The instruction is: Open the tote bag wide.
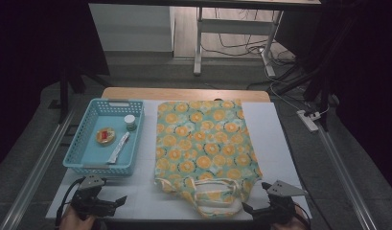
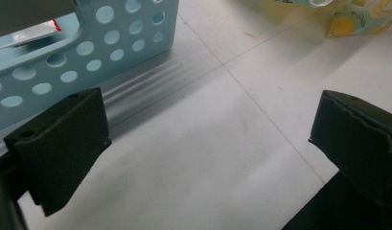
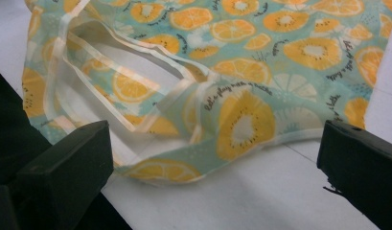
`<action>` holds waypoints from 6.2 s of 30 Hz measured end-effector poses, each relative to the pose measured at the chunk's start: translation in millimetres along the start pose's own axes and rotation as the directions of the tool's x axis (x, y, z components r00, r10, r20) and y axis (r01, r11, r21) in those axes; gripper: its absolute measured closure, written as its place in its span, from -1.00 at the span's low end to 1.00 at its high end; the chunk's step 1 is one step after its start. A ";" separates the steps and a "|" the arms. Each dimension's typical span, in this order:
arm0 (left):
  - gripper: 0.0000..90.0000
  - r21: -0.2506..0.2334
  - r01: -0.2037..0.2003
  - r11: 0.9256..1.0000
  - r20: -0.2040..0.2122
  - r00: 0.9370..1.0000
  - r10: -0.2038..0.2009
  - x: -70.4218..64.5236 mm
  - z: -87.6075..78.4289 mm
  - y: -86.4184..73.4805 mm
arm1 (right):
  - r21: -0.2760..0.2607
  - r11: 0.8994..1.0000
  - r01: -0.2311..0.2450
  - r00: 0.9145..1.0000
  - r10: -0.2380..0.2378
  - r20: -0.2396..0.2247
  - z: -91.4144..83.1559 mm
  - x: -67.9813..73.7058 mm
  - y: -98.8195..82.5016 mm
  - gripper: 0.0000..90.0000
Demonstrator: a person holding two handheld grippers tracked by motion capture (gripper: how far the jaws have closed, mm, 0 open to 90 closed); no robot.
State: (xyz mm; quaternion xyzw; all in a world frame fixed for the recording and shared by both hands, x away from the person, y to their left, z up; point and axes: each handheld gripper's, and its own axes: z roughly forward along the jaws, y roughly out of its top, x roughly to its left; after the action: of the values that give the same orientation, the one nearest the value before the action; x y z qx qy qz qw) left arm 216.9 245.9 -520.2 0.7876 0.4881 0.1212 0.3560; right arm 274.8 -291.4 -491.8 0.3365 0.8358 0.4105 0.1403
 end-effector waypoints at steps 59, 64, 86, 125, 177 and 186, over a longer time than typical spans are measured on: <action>-1.00 0.003 0.010 1.000 -0.004 1.000 -0.010 0.7 0.5 0.2 | 0.208 0.901 0.381 0.875 -0.279 -0.396 82.7 97.9 33.8 0.85; -1.00 0.001 0.011 1.000 -0.003 1.000 -0.011 0.9 0.2 0.1 | 0.206 0.910 0.359 0.872 -0.249 -0.421 82.3 91.7 40.6 1.00; -1.00 -0.001 0.018 1.000 0.000 1.000 -0.018 1.8 0.2 -0.1 | 0.112 0.952 0.284 0.911 -0.232 -0.340 88.7 38.8 111.0 1.00; -1.00 -0.003 0.028 1.000 0.005 1.000 -0.028 3.4 -0.1 -0.4 | 0.132 0.970 0.204 0.972 -0.185 -0.143 186.6 -49.8 176.0 1.00; -0.99 -0.001 0.030 1.000 0.001 1.000 -0.030 3.0 0.0 -0.3 | 0.291 0.926 0.239 0.959 -0.179 -0.219 165.2 -5.0 98.3 -0.89; -0.99 0.000 0.027 1.000 -0.002 1.000 -0.027 2.6 0.3 -0.2 | 0.267 0.912 0.313 0.942 -0.261 -0.211 162.0 2.9 96.1 -0.14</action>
State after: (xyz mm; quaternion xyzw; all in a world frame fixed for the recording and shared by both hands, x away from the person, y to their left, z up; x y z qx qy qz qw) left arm 218.2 248.0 -521.0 0.7808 0.4991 0.1170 0.3571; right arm 398.4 -151.6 -517.6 0.1903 0.9371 0.2827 0.0749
